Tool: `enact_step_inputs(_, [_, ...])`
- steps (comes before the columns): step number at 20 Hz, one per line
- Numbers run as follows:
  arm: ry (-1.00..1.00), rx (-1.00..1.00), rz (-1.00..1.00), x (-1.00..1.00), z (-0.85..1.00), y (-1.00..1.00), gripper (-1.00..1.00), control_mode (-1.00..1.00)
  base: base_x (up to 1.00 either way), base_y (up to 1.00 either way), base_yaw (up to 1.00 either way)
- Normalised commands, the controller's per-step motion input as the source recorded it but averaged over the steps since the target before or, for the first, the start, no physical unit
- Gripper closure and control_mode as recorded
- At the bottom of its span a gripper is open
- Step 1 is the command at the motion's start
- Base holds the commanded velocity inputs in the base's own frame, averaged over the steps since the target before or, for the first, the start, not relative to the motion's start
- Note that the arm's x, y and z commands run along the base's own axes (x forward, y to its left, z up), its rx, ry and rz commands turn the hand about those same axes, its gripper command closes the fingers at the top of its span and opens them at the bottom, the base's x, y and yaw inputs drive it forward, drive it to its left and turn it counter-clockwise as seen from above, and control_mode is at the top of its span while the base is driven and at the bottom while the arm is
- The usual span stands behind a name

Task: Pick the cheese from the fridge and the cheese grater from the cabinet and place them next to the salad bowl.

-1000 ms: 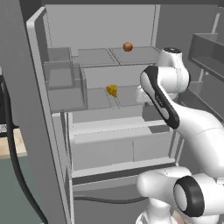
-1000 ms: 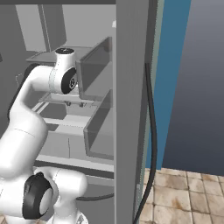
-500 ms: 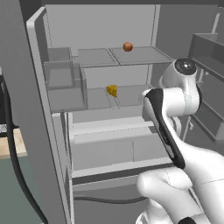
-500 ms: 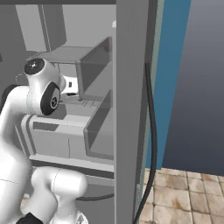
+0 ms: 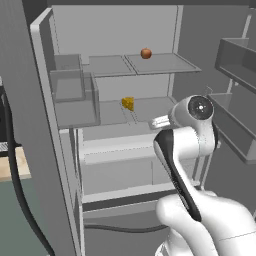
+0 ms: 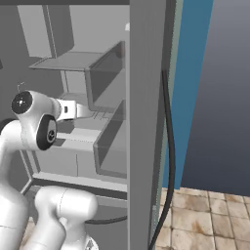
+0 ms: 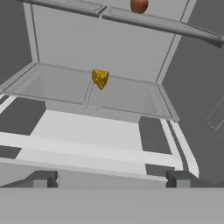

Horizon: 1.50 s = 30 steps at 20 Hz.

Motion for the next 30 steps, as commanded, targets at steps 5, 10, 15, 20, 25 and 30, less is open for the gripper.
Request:
enact_step_inputs(5, [-0.01, 0.0, 0.0, 0.01, -0.01, 0.41, -1.0, -1.0, 0.0, 0.0, 0.0])
enact_step_inputs(10, [-0.01, 0.2, 0.02, 0.29, 0.0, -0.24, -1.0, -1.0, 0.0, 0.0, 0.0])
enact_step_inputs(15, [0.0, 0.24, 0.04, 0.52, 0.0, -0.16, -1.0, -1.0, 0.0, 0.0, 0.0])
enact_step_inputs(20, [-0.03, 0.05, 0.0, 0.43, -0.05, -0.02, -1.0, -1.0, 0.0, 0.0, 0.0])
enact_step_inputs(25, [-0.04, 0.0, 0.0, 0.5, -0.02, 0.0, -1.0, -1.0, 0.0, 0.0, 0.0])
enact_step_inputs(30, [0.01, 0.0, -0.01, 0.59, 0.0, 0.0, -1.0, -1.0, 0.0, 0.0, 0.0])
